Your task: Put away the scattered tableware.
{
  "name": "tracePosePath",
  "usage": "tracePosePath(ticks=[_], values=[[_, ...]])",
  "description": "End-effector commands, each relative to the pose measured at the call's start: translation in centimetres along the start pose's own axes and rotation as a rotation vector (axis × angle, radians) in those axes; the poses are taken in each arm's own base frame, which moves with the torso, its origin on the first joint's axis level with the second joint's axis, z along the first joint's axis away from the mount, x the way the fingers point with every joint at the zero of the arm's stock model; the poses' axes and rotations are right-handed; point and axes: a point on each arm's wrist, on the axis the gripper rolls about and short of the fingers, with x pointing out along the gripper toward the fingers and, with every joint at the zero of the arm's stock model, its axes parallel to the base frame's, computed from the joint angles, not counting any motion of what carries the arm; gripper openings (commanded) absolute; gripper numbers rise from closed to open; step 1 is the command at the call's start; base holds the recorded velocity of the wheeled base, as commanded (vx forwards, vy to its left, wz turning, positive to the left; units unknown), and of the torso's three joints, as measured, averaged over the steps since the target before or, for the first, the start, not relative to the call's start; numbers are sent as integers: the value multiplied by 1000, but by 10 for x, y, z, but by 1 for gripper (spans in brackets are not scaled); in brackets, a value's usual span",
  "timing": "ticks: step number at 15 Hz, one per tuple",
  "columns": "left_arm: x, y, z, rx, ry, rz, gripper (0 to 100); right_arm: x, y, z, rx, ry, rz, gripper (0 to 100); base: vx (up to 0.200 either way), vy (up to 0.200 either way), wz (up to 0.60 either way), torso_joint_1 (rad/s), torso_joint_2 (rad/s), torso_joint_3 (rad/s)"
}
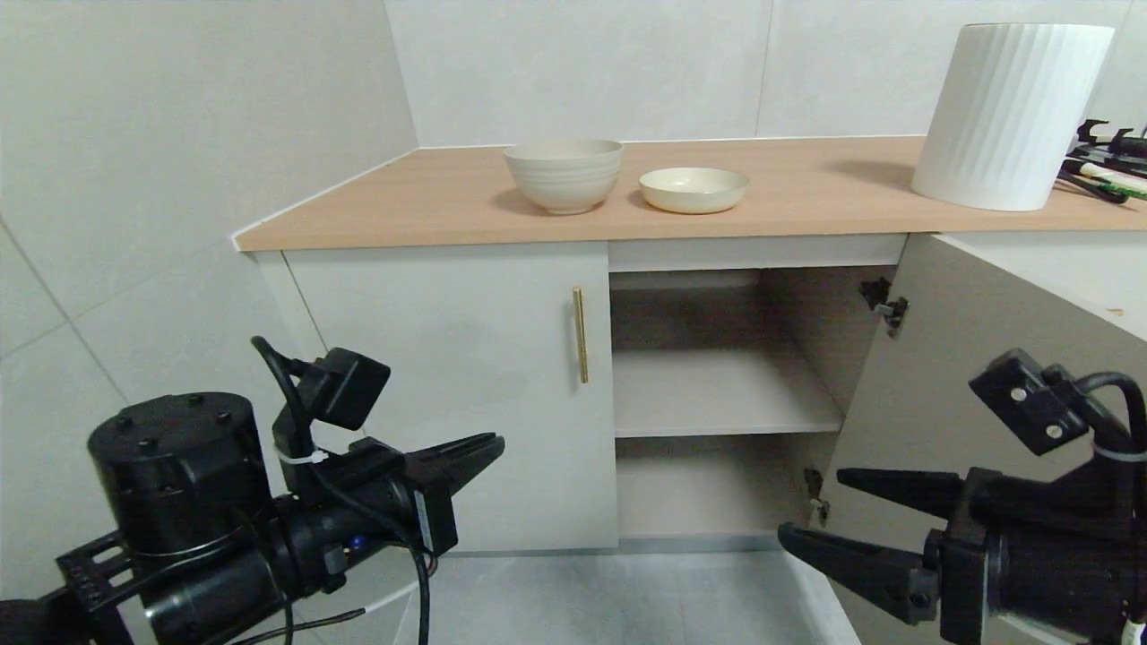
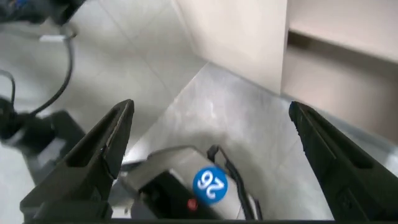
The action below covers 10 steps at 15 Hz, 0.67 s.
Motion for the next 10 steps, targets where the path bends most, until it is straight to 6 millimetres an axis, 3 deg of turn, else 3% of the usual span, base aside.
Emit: tracePosePath(ticks=[1,5,7,10], values=[[-22,2,23,2,-77,31,100,24,0,15,-2,-1,-5,100,0,0,0,0,0,0],[-46,10,45,-6,-131,102,100,48,-9,30,10,39,-56,100,0,0,0,0,0,0],[-45,9,53,-1,-161,104,100,47,-12,26,20,83,-74,100,0,0,0,0,0,0],[-44,10,50,-4,-149,107,100,48,-13,28,27,79,-82,100,0,0,0,0,0,0]])
